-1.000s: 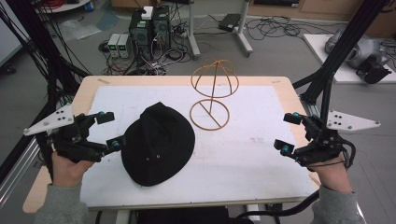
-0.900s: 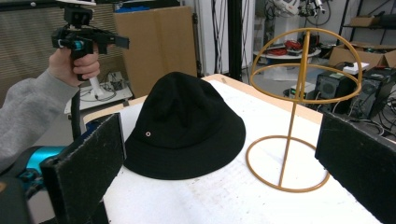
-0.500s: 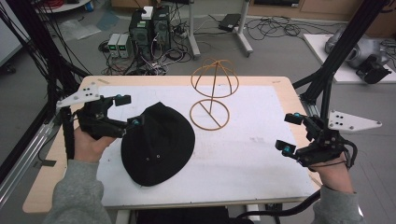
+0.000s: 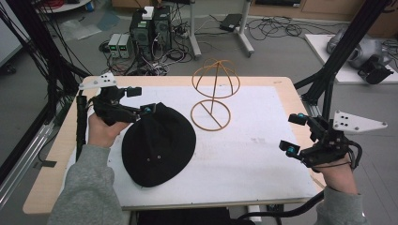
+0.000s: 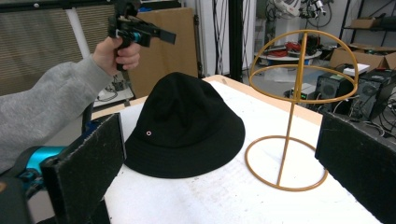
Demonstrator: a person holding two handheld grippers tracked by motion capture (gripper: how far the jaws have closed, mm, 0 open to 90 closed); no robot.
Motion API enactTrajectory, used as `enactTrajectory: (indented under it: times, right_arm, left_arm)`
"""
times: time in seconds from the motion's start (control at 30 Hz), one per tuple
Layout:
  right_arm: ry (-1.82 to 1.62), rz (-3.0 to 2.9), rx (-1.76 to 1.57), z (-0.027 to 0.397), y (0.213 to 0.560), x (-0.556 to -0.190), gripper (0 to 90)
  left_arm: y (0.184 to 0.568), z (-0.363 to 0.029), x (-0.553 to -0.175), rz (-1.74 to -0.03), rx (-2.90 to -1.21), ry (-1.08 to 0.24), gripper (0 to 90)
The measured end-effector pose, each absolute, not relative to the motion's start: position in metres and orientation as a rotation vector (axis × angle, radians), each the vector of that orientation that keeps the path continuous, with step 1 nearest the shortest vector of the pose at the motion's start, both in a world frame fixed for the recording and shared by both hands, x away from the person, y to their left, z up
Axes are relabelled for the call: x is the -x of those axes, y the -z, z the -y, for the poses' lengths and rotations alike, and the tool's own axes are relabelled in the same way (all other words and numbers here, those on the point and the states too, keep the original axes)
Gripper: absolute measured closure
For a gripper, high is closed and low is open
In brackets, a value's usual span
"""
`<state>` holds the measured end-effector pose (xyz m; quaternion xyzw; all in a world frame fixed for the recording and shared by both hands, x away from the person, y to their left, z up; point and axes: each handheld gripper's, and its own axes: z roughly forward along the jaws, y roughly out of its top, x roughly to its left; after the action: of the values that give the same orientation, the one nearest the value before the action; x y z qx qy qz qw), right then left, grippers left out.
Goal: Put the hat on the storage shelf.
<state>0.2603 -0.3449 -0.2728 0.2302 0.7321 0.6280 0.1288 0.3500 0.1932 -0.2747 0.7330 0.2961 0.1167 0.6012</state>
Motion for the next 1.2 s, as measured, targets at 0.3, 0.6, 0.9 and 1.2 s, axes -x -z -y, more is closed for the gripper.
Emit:
enactTrajectory:
  times: [0.3, 0.6, 0.9, 1.2]
  right_arm:
    - [-1.813, -2.168, -0.663, 0.343, 0.274, -0.260, 0.9]
    - [-1.793, -2.215, -0.653, 0.337, 0.277, -0.262, 0.9]
    - [-1.783, -2.234, -0.642, 0.336, 0.277, -0.262, 0.8]
    - [-1.784, -2.236, -0.646, 0.337, 0.277, -0.261, 0.9]
  left_arm:
    - [0.301, -0.195, -0.360, -0.743, -1.716, -0.278, 7.7]
    - [0.329, -0.195, -0.370, -0.802, -1.751, -0.249, 9.0]
    - [0.336, -0.189, -0.373, -0.833, -1.797, -0.297, 12.3]
    - [0.339, -0.189, -0.375, -0.840, -1.818, -0.276, 26.7]
